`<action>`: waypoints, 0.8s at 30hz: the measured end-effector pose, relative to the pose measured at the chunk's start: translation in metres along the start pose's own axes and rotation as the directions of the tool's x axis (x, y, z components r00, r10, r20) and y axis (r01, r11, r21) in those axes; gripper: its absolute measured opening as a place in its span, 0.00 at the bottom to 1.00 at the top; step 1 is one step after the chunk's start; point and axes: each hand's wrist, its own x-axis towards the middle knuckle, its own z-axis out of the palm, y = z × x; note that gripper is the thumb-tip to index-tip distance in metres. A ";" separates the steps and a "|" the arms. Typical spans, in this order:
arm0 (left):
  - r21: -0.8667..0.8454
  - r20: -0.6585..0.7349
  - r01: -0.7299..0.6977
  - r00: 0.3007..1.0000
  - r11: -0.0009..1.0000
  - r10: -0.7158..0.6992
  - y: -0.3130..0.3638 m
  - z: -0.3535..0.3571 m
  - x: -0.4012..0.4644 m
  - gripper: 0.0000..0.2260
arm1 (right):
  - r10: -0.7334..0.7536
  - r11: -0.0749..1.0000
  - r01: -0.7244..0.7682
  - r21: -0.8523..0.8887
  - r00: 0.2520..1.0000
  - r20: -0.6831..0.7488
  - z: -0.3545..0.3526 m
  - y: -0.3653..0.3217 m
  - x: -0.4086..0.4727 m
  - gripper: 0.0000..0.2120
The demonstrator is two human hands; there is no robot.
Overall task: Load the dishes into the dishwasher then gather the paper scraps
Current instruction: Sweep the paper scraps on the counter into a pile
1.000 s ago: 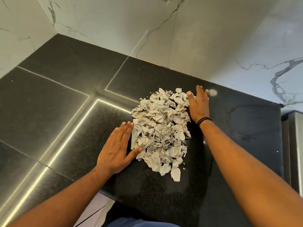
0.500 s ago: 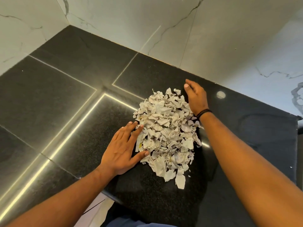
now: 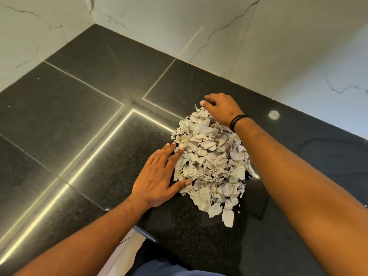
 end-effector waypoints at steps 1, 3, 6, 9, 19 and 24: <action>0.004 0.001 0.002 1.000 1.000 -0.002 0.000 0.000 0.000 0.39 | 0.011 0.998 -0.007 -0.065 0.998 0.064 0.002 -0.007 0.004 0.27; 0.013 0.003 0.003 1.000 1.000 -0.003 0.000 0.000 0.000 0.39 | 0.015 0.985 0.007 -0.170 0.992 0.129 0.011 -0.017 0.006 0.27; 0.013 0.000 0.002 1.000 1.000 -0.002 0.001 0.000 -0.001 0.39 | -0.072 0.961 0.103 -0.257 0.989 0.129 0.026 -0.021 -0.006 0.21; 0.014 0.000 0.002 1.000 1.000 -0.002 0.000 0.001 0.000 0.39 | -0.147 0.939 0.180 -0.295 0.981 0.129 0.029 -0.015 -0.025 0.18; 0.000 -0.012 -0.002 1.000 1.000 0.002 -0.001 0.002 0.000 0.39 | 0.116 0.993 -0.115 0.020 0.980 -0.163 0.004 0.055 -0.096 0.29; -0.009 -0.020 -0.008 1.000 1.000 0.008 -0.002 0.002 0.000 0.39 | 0.109 0.993 -0.103 0.053 0.985 -0.135 0.034 0.039 -0.146 0.40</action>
